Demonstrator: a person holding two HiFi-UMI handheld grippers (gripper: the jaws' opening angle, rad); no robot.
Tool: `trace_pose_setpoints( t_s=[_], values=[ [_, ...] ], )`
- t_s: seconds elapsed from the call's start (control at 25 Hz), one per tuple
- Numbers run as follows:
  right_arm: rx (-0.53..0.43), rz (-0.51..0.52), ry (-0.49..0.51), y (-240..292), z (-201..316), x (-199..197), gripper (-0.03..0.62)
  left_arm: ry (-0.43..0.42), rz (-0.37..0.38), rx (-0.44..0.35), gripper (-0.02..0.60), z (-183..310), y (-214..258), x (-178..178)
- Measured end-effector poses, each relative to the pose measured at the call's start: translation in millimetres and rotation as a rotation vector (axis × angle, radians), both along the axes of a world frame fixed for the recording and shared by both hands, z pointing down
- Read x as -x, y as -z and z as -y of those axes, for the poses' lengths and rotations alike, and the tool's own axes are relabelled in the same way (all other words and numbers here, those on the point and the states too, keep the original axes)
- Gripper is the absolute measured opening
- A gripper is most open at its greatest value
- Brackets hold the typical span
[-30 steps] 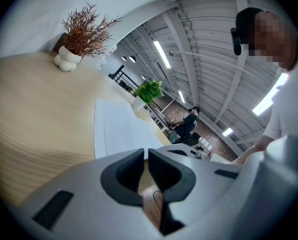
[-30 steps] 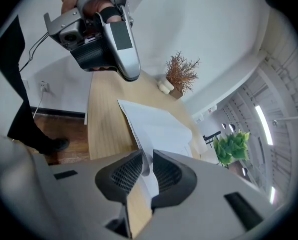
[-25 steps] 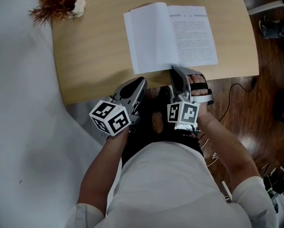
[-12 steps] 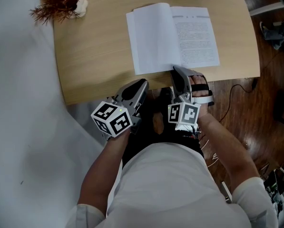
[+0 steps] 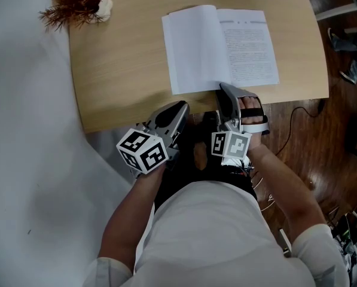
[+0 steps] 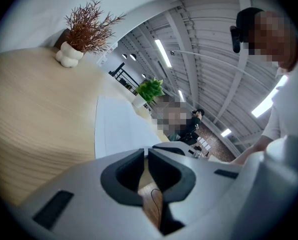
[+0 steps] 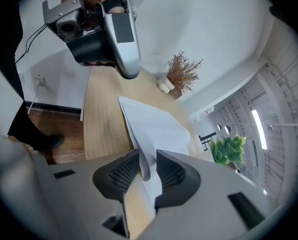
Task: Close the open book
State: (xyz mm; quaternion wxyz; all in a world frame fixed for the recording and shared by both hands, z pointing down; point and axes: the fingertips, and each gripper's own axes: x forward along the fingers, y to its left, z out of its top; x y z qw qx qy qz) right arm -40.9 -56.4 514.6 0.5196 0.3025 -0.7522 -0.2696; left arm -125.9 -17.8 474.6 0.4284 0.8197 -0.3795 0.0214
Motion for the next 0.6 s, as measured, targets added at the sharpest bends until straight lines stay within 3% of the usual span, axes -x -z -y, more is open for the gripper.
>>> trace_pose_setpoints(
  t_s=[0.6],
  values=[
    [-0.095, 0.033, 0.032, 21.9, 4.8, 26.5, 0.087, -0.022, -0.003, -0.01, 0.0, -4.8, 5.0, 6.3]
  ],
)
